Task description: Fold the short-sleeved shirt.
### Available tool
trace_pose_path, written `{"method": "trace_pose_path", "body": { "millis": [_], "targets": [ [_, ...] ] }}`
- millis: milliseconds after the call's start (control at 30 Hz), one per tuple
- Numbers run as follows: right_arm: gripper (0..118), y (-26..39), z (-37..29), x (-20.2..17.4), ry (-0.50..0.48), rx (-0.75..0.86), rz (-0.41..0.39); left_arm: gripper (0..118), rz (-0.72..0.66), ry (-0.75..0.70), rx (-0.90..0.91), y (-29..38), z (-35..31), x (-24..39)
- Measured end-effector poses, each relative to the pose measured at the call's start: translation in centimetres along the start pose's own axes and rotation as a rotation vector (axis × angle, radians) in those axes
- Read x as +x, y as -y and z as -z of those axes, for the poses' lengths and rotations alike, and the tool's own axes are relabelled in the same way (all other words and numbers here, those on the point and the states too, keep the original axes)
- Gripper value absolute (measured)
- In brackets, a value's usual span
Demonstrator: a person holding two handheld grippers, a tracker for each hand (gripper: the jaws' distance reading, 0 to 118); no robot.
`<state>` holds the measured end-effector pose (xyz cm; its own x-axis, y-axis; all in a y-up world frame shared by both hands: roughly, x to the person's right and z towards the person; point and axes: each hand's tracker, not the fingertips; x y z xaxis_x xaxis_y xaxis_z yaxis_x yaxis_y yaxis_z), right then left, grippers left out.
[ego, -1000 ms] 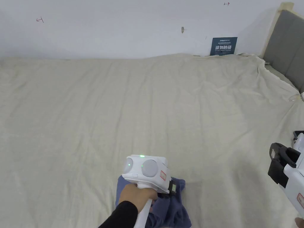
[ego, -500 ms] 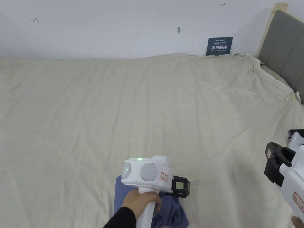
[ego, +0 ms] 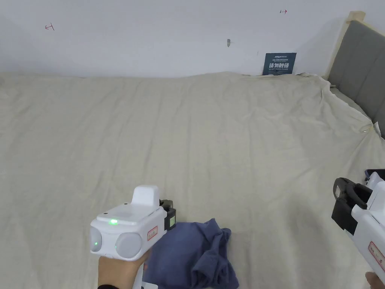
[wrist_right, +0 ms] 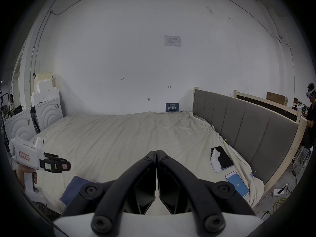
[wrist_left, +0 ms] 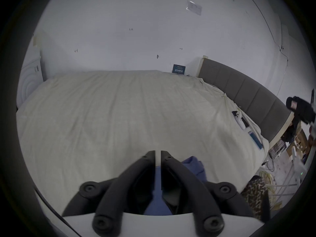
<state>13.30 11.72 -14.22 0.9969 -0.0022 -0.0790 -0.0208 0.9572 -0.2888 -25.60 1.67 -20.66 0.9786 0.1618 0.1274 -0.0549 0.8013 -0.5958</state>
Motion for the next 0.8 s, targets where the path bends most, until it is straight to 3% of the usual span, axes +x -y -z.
{"method": "trace_pose_path", "body": {
  "millis": [33,233,800],
  "targets": [
    [0,0.1,0.0,0.0,0.000,-0.001,0.000,0,0.003,0.001,-0.001,0.8,0.3,-0.4],
    [0,0.3,-0.2,-0.3,0.005,-0.016,0.003,0,0.058,-0.015,0.013,4.5,1.9,0.4],
    [0,1.0,-0.9,2.3,0.060,-0.054,0.007,0,0.196,0.113,-0.093,10.5,7.7,10.7]
  ]
}}
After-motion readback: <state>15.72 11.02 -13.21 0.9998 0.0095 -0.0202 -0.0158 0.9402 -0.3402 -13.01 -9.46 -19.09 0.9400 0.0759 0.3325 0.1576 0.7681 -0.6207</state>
